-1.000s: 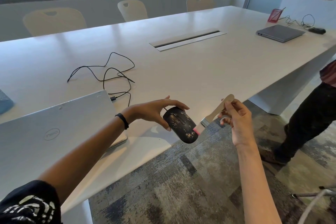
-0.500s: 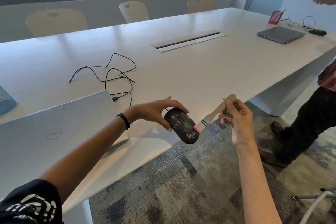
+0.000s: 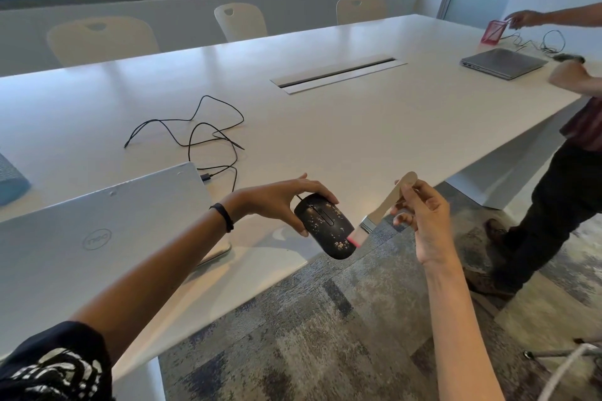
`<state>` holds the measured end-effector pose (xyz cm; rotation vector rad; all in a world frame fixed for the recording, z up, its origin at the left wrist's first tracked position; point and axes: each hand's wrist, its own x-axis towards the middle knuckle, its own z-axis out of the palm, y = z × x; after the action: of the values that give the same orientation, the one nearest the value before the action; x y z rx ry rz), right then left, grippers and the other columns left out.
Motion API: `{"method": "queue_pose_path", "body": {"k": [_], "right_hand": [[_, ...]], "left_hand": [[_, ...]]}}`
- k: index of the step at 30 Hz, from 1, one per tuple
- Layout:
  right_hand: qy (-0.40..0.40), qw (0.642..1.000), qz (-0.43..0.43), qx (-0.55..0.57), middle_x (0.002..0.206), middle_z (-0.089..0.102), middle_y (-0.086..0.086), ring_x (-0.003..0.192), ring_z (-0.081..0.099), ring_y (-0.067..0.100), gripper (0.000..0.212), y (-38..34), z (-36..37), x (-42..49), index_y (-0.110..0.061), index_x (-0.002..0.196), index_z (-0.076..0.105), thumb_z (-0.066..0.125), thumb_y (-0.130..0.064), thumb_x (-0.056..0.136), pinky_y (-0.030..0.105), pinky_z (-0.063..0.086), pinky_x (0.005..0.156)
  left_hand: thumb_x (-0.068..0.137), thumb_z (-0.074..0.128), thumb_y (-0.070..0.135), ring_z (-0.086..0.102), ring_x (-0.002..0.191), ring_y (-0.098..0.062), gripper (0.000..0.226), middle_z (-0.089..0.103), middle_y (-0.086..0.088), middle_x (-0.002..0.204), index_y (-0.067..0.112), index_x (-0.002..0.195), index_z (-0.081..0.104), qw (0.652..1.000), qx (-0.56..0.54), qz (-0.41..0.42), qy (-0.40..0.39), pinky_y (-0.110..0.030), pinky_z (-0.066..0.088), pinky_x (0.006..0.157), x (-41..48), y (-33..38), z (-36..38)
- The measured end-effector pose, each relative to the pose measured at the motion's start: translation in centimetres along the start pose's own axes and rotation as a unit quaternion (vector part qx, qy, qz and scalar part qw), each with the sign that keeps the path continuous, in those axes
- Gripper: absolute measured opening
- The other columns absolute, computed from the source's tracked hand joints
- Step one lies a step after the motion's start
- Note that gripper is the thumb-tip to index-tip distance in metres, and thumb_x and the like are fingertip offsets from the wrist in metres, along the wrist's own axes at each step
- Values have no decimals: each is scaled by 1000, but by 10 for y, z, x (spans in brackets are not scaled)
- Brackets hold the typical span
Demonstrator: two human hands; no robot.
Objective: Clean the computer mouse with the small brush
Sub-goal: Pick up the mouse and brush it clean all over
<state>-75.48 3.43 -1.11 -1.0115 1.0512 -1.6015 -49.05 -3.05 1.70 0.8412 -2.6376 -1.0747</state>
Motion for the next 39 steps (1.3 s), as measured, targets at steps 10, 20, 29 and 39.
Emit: {"method": "queue_pose_path", "body": {"k": [10,20,29,39], "right_hand": [[-2,1000,-7,-16,66,69,-2,51,60,10,14,-4,3,-2,-21,86,73,69,-32,78,20,46,42],[-5,1000,-21,-11,71,73,-7,54,63,7,9,-7,8,-5,-27,83,75,66,-27,81,18,48,44],[-66,997,-23,-38,82,75,-9,59,65,5,12,-12,8,-5,-34,86,76,65,-30,81,19,52,49],[39,997,-58,-30,69,71,-12,57,65,6,10,-7,12,3,-18,88,65,58,-17,94,19,51,47]], "left_hand": [[70,81,13,44,124,-6,62,54,12,122,24,124,52,1000,2,-3,3,-44,-2,119,1,0,-1],[70,81,14,44,123,-3,63,54,13,123,23,126,52,1000,2,-2,-1,-48,2,119,2,0,-1],[70,81,18,43,123,-3,62,53,15,123,28,124,52,1000,2,3,-3,-50,3,118,4,2,-2],[70,81,15,43,119,5,61,53,12,122,22,125,53,1000,4,3,-4,-50,9,117,6,4,-3]]}}
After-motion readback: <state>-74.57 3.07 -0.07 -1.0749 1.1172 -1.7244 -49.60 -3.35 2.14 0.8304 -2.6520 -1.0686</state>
